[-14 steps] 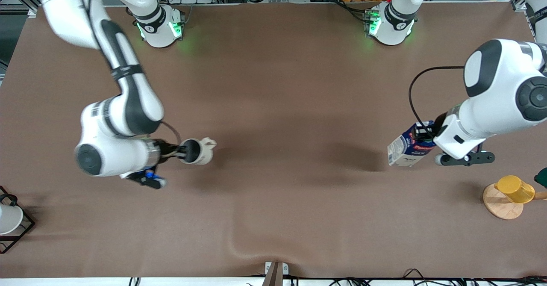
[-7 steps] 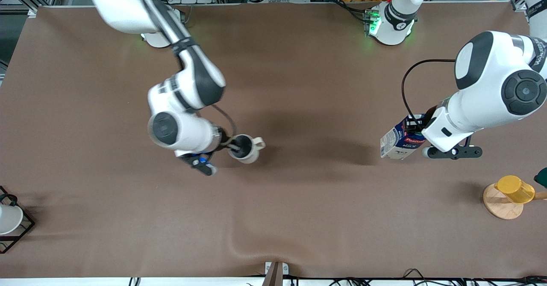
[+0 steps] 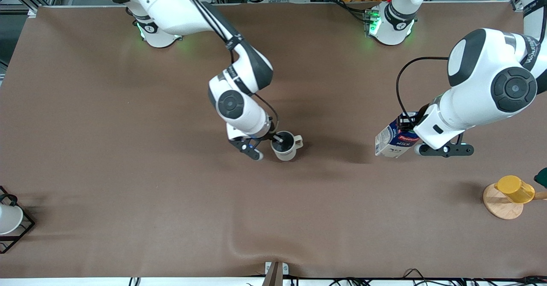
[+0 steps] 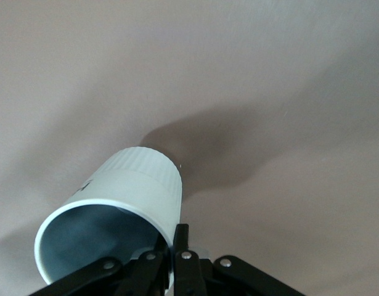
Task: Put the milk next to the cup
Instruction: 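Carry the mug to mid-table with the right gripper while the left gripper follows, then set the mug down on the table and open the right gripper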
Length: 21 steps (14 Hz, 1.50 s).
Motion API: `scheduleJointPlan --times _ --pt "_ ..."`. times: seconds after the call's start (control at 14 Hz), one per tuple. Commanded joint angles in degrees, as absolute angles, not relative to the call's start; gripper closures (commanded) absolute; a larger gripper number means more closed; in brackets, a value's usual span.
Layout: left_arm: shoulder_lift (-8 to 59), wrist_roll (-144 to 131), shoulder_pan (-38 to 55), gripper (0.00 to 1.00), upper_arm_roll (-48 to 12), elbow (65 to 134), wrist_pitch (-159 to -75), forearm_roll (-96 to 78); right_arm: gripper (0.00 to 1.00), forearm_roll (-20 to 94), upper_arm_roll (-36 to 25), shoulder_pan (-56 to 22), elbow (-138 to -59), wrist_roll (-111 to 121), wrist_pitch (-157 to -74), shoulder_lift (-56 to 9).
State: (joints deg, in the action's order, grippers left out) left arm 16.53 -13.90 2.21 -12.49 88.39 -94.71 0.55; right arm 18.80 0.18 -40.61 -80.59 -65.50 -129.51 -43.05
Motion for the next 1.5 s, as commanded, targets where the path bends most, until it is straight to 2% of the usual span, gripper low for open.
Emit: scheduleJointPlan --times 0.0,0.21,0.36,0.57,0.79,1.0,1.21,1.43 --pt "15.6 -15.2 2.0 0.61 -12.9 88.5 -93.8 0.8 1.0 17.1 -0.8 -41.6 -78.6 -67.6 -129.6 -44.6" --pt "15.6 -16.6 2.0 0.61 -14.3 88.3 -93.8 0.8 1.0 16.1 -0.8 -41.6 -78.7 -67.7 -129.3 -44.6" --pt "15.8 -17.4 2.8 0.63 -14.6 88.2 -93.8 0.7 0.0 15.6 -0.8 -41.5 -78.7 -67.6 -129.2 -44.6" --pt "15.8 -17.7 3.8 0.62 -16.6 88.0 -92.7 -0.2 0.0 13.1 -0.7 -41.3 -78.7 -67.6 -128.3 -43.9" --pt "16.1 -24.4 4.0 0.62 -19.3 86.8 -90.6 -4.2 0.0 13.9 0.1 -35.7 -76.2 -66.4 -117.8 -41.3" --pt "16.4 -31.7 5.7 0.62 -23.5 86.7 -90.6 -4.2 0.0 14.9 0.6 -31.3 -74.2 -63.7 -112.1 -38.7" --pt "18.5 -39.5 11.2 0.62 -24.0 86.5 -90.6 -4.2 0.0 14.9 0.6 -25.7 -74.2 -50.3 -104.8 -35.1" --pt "22.6 -45.2 17.2 0.62 -23.9 83.1 -91.0 -3.9 0.0 14.0 -0.1 -20.4 -74.3 -36.2 -97.8 -32.9"
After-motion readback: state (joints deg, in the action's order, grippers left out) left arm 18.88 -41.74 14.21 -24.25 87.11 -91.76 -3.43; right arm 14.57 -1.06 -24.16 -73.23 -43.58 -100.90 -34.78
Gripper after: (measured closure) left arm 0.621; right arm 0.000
